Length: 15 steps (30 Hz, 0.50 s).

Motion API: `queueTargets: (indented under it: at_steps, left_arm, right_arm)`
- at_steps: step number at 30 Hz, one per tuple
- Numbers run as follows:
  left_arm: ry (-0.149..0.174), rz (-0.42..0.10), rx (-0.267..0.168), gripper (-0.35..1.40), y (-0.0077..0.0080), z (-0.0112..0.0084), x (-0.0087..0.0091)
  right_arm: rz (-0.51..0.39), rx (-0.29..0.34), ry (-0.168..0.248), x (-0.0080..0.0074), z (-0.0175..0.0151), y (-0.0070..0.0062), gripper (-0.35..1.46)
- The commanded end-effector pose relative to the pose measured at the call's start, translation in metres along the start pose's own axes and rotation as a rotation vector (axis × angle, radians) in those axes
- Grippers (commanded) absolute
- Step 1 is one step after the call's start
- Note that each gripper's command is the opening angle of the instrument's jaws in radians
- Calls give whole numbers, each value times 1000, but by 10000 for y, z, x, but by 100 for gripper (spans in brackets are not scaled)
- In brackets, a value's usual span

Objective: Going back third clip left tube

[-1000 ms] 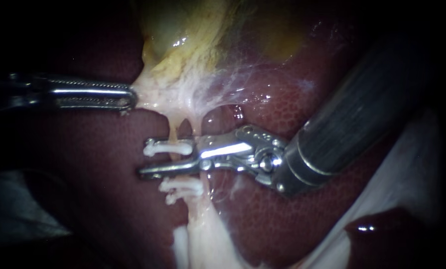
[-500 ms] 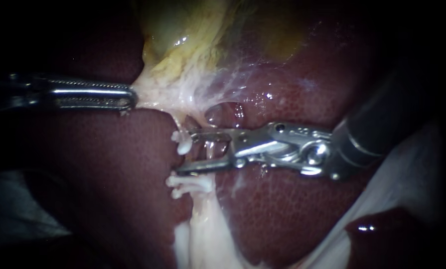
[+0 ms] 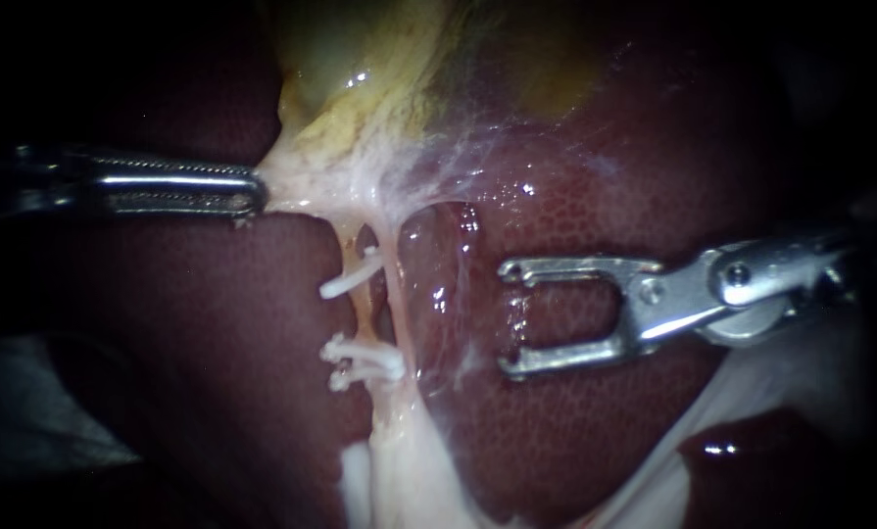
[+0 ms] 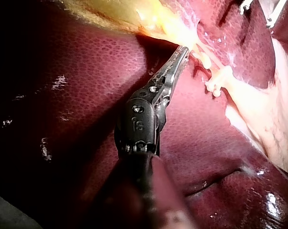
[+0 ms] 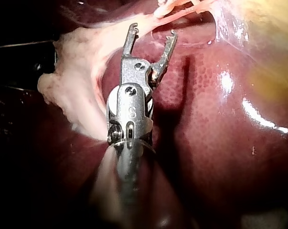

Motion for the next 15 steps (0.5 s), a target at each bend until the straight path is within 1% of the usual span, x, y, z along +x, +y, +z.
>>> queueTargets:
  at_steps: [1, 4, 9, 15]
  left_arm:
    - [0, 0, 0, -35, 0, 0, 0]
    - [0, 0, 0, -35, 0, 1, 0]
    - [1, 1, 3, -35, -1, 6, -2]
    - [4, 7, 14, -35, -10, 25, -12]
  right_arm:
    - [-2, 0, -8, 1, -4, 0, 50]
    - [-7, -5, -14, 3, -13, 1, 50]
    - [-13, -6, -15, 2, -11, 1, 50]
    - [-18, -7, -15, 2, -12, 2, 50]
